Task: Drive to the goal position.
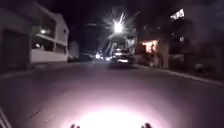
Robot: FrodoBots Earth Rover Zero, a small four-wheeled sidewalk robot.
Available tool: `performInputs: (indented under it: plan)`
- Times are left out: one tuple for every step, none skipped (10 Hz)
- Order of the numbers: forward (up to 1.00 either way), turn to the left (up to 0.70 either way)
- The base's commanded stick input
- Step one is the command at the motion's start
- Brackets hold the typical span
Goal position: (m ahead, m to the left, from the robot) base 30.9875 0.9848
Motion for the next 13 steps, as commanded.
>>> performInputs:
  plan:
    - [0.70, 0.00]
    - [0.70, 0.00]
    - [0.70, 0.00]
    - [0.70, 0.00]
    - [0.70, 0.00]
    - [0.70, 0.00]
    - [0.70, 0.00]
    - [0.70, 0.00]
    - [0.70, 0.01]
    - [0.70, 0.11]
    - [0.70, 0.33]
    - [0.70, 0.35]
    - [0.70, 0.23]
